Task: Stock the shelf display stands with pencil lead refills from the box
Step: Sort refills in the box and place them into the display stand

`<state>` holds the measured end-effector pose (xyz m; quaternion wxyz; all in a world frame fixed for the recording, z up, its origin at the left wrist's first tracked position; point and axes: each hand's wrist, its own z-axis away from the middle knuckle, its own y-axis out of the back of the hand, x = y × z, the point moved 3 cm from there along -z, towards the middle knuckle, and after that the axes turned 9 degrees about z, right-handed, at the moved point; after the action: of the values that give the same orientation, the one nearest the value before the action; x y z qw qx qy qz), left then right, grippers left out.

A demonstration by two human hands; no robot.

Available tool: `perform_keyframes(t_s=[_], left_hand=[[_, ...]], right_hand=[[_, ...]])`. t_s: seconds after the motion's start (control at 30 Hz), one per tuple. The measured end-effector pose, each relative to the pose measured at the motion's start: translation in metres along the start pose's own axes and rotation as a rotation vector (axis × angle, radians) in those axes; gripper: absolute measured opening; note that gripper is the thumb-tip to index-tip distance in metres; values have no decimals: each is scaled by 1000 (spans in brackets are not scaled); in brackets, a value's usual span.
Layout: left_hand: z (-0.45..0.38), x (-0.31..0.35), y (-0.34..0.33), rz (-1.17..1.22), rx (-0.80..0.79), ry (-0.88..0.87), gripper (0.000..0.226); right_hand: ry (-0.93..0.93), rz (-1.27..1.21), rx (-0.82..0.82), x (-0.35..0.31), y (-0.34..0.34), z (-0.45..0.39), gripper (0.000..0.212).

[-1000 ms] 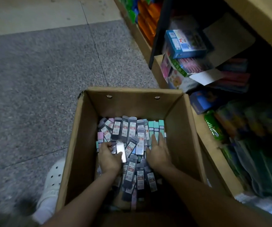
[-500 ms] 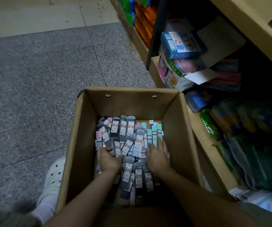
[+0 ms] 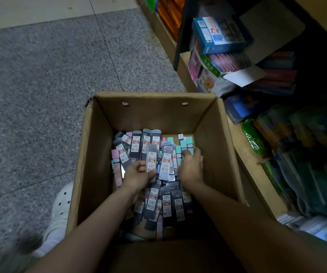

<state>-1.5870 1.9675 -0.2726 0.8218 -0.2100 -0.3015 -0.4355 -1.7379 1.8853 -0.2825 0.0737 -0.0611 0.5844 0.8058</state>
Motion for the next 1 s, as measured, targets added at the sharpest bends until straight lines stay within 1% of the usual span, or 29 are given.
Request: perform_keyframes(t_s=[0.13,0.23,0.33,0.43,0.53,0.63,0.7,0.8,0.83,0.93,0.97,1.0], left_hand=[[-11,5,-9,-18,-37,-10,15],[-13,3,-13,-24,-44,-10,16],[-12,-1,-15,-11,-57,-4,19],[-8,-5,-16,20,-78,1,18],[-4,-4,-13,26,-88,-18,17],[4,9,-12,21,-105,-46,19],[14,26,-14,40,-150,-65,26],[34,61,-20,-21,-250,-167,38],[42,75,-23,-58,-294,-215,44],[78,123,-35,-221,-449,-401,77],[91,138,-41,-264,-514,-439,90],[104,152,-47,-299,-580,-460,101]], right_hand=[[-9,63,-12,-4,-2,-4,52],[-4,113,6,-2,-2,-2,47],[11,123,60,-2,-3,6,39],[21,-4,-6,-4,-5,11,37],[28,-65,8,-5,3,15,39],[29,-342,70,-5,24,20,29],[49,-508,83,-10,45,27,27],[121,-832,34,-23,85,40,48],[165,-903,15,-27,100,45,54],[313,-960,-17,-34,154,61,77],[360,-933,-6,-34,174,66,83],[400,-883,10,-34,194,70,84]])
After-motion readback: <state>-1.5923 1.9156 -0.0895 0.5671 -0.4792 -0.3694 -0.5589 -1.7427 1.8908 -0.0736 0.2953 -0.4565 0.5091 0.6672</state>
